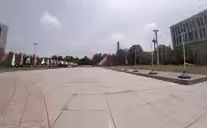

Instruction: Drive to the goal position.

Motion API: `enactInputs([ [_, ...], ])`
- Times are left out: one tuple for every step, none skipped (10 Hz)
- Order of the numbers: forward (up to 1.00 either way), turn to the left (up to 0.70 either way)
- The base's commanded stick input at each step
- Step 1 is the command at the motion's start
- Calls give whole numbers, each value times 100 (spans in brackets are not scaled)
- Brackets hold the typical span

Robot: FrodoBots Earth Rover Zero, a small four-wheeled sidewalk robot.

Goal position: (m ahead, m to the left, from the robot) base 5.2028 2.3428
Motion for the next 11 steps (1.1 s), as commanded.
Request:
enactInputs([
  [100,0],
  [100,0],
  [100,0],
  [100,0],
  [100,0],
  [100,0],
  [100,0],
  [100,0],
  [100,0],
  [100,0],
  [100,0],
])
